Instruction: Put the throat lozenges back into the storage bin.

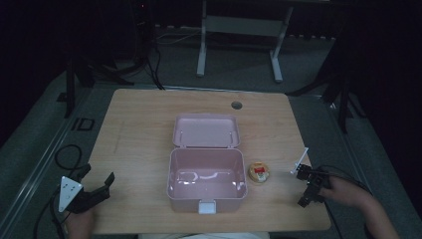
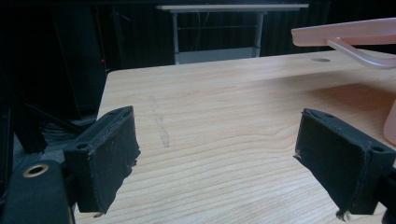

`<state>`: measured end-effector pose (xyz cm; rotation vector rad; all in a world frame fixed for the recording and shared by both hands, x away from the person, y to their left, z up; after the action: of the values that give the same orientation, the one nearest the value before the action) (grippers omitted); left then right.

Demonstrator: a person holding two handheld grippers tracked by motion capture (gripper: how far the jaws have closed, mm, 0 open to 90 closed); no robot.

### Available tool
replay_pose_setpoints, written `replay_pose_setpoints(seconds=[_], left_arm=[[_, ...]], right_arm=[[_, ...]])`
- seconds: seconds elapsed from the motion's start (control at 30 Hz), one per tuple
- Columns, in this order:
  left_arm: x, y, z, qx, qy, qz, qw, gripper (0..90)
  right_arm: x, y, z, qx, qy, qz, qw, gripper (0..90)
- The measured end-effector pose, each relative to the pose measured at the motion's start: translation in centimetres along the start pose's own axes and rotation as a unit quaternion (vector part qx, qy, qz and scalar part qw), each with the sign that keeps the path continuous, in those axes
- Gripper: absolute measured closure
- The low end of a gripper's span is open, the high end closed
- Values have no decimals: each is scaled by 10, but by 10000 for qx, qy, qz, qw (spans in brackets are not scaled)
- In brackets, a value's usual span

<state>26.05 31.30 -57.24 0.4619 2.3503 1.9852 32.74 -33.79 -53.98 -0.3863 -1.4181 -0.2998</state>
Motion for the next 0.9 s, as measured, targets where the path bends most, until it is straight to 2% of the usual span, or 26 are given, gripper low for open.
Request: replay_pose_setpoints(seconds=[0.17, 0.33, 0.43, 0.77, 0.9], left_arm=[[0, 0, 0, 4, -7, 1, 10000, 135], [0, 0, 0, -1, -11, 4, 10000, 135], [0, 0, 0, 5, -17, -1, 10000, 135], [0, 0, 0, 14, -42, -3, 10000, 135], [0, 0, 0, 12, -52, -3, 10000, 135]], right_arm=[[2, 18, -5, 169, -50, 1, 9998, 107], [3, 40, -8, 259, 20, 13, 9997, 108], [5, 53, -10, 298, -21, 23, 9996, 108], [7, 100, -7, 552, -118, -115, 9983, 108], [5, 116, -8, 630, -162, -83, 9978, 107]])
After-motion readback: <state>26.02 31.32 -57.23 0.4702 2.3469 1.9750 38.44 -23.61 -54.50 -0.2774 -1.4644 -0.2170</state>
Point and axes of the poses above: each handheld gripper's, and its own axes: x roughly backward along the jaws, y roughly out of its top, z roughly to its left, the point moved 5 cm from there along -x, roughly forward along the jaws, and after that the axes turned 12 degrees about x, right-handed, at the moved point
